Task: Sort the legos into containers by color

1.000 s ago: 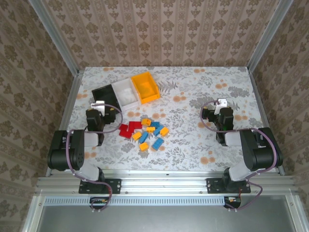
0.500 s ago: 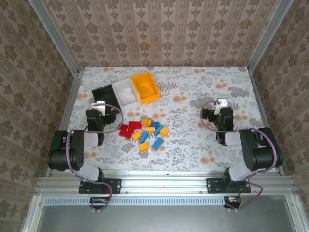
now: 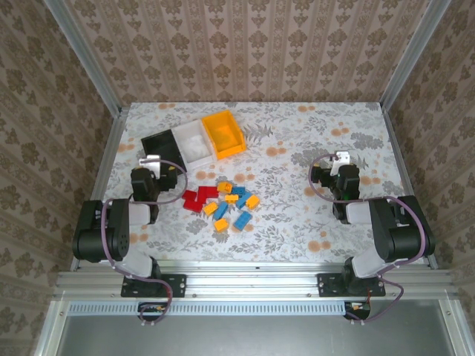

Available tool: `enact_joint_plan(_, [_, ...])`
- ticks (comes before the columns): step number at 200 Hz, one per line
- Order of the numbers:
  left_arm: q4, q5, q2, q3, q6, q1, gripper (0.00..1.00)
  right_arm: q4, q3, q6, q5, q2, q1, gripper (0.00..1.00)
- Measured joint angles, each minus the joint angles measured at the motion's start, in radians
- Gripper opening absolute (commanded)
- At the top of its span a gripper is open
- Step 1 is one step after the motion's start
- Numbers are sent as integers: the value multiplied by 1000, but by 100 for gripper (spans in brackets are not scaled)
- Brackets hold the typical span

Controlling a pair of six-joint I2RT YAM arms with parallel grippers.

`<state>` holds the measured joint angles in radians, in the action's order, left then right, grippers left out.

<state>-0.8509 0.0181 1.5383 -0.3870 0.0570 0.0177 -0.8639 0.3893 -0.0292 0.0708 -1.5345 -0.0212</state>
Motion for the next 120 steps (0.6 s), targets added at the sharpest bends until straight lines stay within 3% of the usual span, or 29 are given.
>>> enact_joint_plan(24, [11,-1,-5,0,0,0,100,69,20,3,23,23,-15,100])
enact_joint_plan(42, [102,2,-90,0,1,7,100,282,102,5,78,109,-63,100])
enact_joint_plan(75, [338,6,-492,-26,-13,79,100,656,402,-38,173,320,-233,100])
enact_joint_plan(104, [544,23,-795,-105,-137,114,100,691,490,-236,90,435,-254,100])
enact_joint_plan(120, [692,77,-909,-140,-281,114,100,661,463,-346,8,414,-236,83])
